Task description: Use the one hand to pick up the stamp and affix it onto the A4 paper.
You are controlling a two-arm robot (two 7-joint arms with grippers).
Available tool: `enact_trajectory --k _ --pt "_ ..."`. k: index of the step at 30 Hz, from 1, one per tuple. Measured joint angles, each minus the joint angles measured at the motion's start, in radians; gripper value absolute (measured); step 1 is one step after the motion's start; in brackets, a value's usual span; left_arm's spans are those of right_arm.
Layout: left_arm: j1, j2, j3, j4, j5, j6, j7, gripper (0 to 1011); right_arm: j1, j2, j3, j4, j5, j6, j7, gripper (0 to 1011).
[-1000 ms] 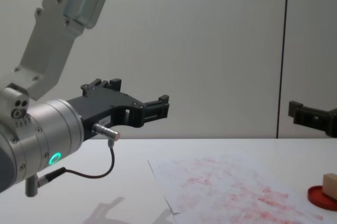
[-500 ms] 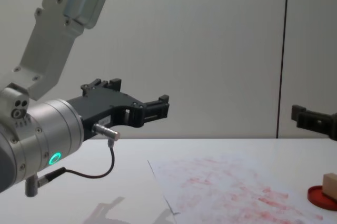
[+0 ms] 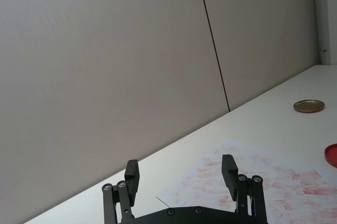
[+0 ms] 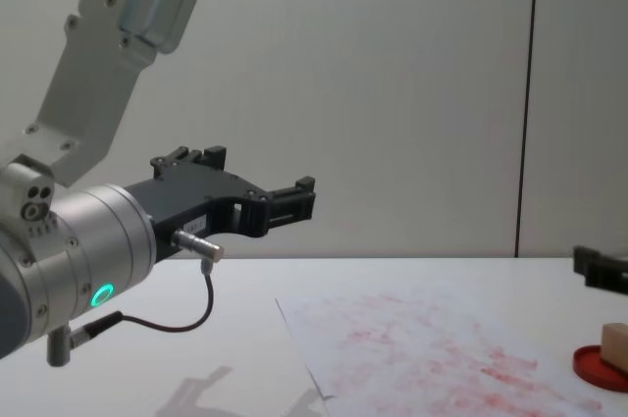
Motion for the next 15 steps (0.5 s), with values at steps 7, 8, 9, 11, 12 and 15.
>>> enact_trajectory --k 7,8,9,11,12,15 --pt "0.000 0.000 0.000 0.000 0.000 0.000 0.000 993 0.006 0.007 0.008 0.038 0.003 0.014 0.018 1001" --pt "0.000 0.000 0.000 0.000 0.000 0.000 0.000 993 0.007 0.007 0.008 0.041 0.003 0.015 0.019 1001" --pt "0.000 0.000 0.000 0.000 0.000 0.000 0.000 993 0.007 0.008 0.009 0.045 0.003 0.017 0.021 1001" --pt "0.000 0.000 0.000 0.000 0.000 0.000 0.000 993 0.010 0.008 0.009 0.058 0.003 0.021 0.026 1001" --pt "0.000 0.000 0.000 0.000 0.000 0.000 0.000 993 0.012 0.008 0.009 0.066 0.003 0.023 0.029 1001" --pt "0.000 0.000 0.000 0.000 0.000 0.000 0.000 993 0.015 0.007 0.010 0.078 0.002 0.027 0.034 1001"
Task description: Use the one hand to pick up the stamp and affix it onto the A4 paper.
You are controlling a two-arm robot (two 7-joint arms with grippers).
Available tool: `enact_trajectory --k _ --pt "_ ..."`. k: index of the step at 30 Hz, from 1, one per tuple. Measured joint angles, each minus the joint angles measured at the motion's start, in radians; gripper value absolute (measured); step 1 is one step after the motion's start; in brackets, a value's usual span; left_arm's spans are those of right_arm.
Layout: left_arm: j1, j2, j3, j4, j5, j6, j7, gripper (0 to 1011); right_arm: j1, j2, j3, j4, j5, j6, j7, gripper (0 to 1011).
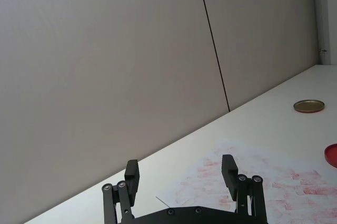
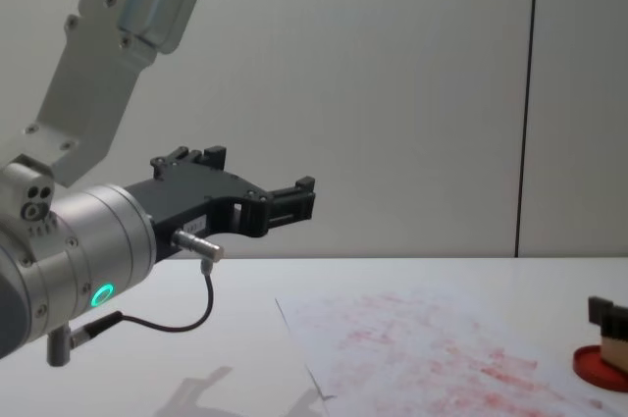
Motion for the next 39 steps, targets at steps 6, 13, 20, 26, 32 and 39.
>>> enact_trajectory --k 6,13,20,26,32,39 --pt "0.000 0.000 0.000 0.000 0.000 0.000 0.000 993 0.012 -0.006 -0.001 0.037 -0.006 0.008 0.010 1001" --pt "0.000 0.000 0.000 0.000 0.000 0.000 0.000 993 0.027 -0.014 -0.004 0.072 -0.014 0.012 0.014 1001" --pt "0.000 0.000 0.000 0.000 0.000 0.000 0.000 993 0.039 -0.021 -0.006 0.100 -0.019 0.014 0.014 1001" --pt "0.000 0.000 0.000 0.000 0.000 0.000 0.000 993 0.052 -0.028 -0.007 0.125 -0.021 0.015 0.018 879" --pt "0.000 0.000 0.000 0.000 0.000 0.000 0.000 993 0.063 -0.033 -0.008 0.145 -0.022 0.012 0.022 712" --pt "0.000 0.000 0.000 0.000 0.000 0.000 0.000 993 0.071 -0.038 -0.009 0.161 -0.025 0.005 0.026 493"
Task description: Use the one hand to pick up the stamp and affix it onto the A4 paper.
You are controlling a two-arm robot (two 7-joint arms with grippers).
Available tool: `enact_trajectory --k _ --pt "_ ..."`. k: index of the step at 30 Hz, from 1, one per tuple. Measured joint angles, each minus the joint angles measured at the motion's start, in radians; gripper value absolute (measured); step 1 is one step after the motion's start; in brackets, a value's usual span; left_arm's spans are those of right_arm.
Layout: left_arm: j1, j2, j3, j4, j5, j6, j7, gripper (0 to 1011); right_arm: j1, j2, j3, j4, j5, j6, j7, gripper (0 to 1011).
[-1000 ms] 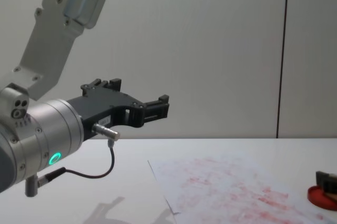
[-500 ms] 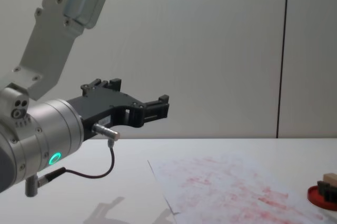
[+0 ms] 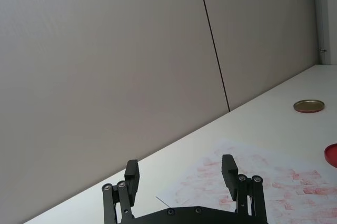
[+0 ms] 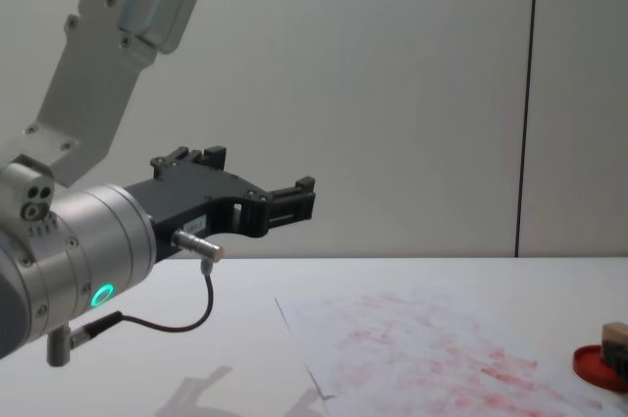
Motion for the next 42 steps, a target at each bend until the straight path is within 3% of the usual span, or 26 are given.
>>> enact_trajectory --k 5,10,19,30,42 --pt "0.000 0.000 0.000 0.000 0.000 0.000 0.000 993 0.004 -0.003 -0.001 0.008 -0.005 -0.009 0.002 310" --pt "0.000 0.000 0.000 0.000 0.000 0.000 0.000 993 0.006 -0.004 -0.003 0.010 -0.018 -0.023 0.005 220" --pt "0.000 0.000 0.000 0.000 0.000 0.000 0.000 993 0.006 -0.009 -0.012 -0.003 -0.052 -0.062 0.026 220" --pt "0.000 0.000 0.000 0.000 0.000 0.000 0.000 993 0.007 -0.025 -0.039 -0.055 -0.078 -0.098 0.104 220" --pt "0.000 0.000 0.000 0.000 0.000 0.000 0.000 993 0.008 -0.059 -0.082 -0.090 -0.082 -0.086 0.173 220"
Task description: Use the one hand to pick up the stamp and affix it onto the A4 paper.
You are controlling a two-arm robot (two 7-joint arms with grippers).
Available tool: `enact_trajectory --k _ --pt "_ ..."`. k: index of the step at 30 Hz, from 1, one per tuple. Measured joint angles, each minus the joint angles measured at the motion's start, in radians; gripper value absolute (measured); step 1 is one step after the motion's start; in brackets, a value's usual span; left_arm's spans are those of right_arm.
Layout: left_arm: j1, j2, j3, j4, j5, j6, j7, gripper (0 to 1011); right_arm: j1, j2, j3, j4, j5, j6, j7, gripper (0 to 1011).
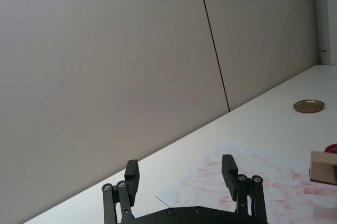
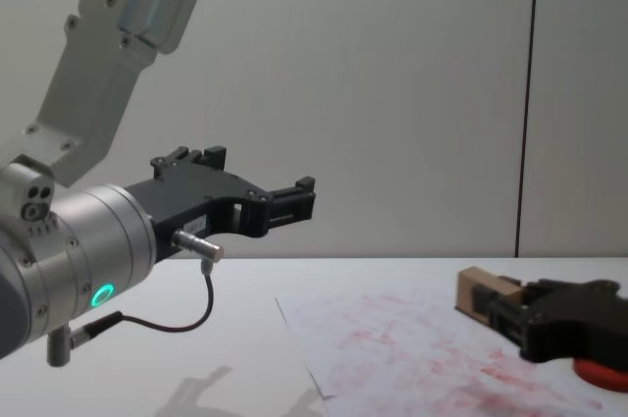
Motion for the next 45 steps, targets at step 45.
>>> enact_trajectory --k 45 --pt "0.000 0.000 0.000 0.000 0.000 0.000 0.000 993 -0.027 -0.026 -0.061 0.058 -0.043 0.057 0.041 220"
